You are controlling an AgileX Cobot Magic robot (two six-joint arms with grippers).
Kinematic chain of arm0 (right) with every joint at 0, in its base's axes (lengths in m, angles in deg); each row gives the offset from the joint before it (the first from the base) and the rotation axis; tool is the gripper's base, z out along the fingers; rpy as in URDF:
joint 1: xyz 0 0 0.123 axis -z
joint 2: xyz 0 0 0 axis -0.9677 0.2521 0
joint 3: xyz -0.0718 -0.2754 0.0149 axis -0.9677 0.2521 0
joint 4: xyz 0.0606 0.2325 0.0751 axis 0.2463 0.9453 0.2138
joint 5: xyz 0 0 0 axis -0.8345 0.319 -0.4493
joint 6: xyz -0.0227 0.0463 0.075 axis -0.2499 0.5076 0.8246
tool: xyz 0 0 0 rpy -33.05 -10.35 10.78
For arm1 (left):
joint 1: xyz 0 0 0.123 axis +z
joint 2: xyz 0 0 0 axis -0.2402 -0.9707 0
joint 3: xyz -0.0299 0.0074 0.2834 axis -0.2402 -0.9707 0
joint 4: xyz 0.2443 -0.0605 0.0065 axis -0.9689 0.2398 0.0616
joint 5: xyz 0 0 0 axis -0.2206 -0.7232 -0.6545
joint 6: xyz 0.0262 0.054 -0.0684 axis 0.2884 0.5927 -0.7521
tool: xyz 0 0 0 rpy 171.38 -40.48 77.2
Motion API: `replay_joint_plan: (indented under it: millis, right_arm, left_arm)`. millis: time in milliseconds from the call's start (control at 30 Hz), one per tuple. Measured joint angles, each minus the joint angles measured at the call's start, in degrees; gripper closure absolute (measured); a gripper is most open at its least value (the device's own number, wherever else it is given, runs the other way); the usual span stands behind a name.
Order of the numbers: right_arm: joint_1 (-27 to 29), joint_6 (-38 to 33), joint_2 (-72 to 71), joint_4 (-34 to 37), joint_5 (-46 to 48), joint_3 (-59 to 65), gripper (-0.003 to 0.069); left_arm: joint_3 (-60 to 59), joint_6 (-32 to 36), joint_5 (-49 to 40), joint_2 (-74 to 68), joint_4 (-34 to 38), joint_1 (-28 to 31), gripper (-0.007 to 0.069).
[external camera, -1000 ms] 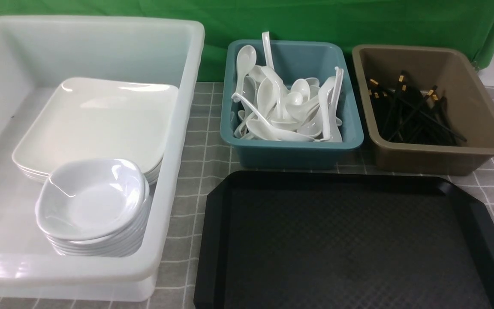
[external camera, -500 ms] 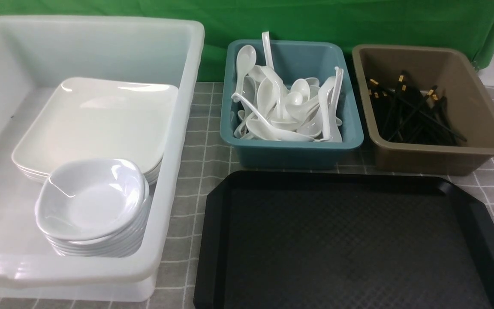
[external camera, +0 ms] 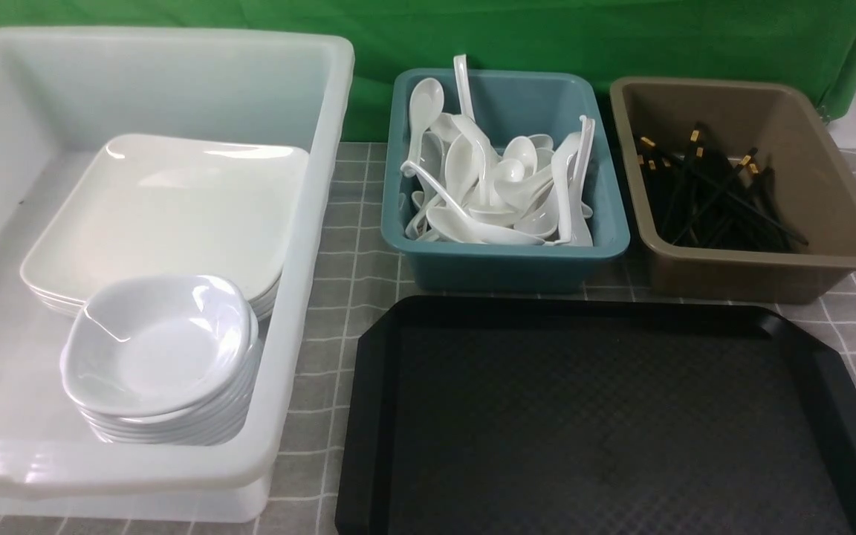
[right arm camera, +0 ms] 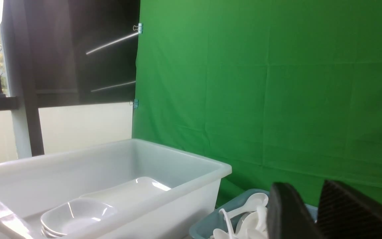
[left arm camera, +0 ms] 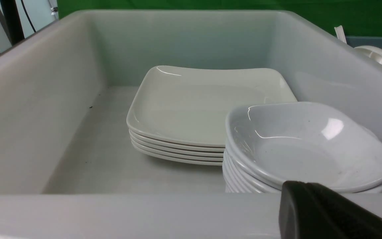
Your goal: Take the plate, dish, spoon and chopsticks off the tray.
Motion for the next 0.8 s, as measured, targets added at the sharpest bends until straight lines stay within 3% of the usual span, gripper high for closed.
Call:
replay_joint_plan:
  millis: [233,267,500,800]
  right_arm:
    - [0.0,0.0,0.0,0.6,0.0,0.0,0.0444]
    - [0.0,-0.7,0.0,3.6,0.0,0.0,0.0442]
    - [0.0,-26.2,0.0,27.0,-0.3,1.0,0.0437]
    - [0.2,-30.3,-0.2,30.8,-0.4,2.8,0.0424]
  left_arm:
    - [0.0,0.0,0.0,0.0,0.0,0.0,0.0619]
    - [0.0,0.0,0.0,0.0,0.0,0.0,0.0619]
    - [0.0,0.0,0.0,0.0,0.0,0.0,0.0619]
    - [0.0,0.0,0.1,0.0,0.0,0.0,0.0619]
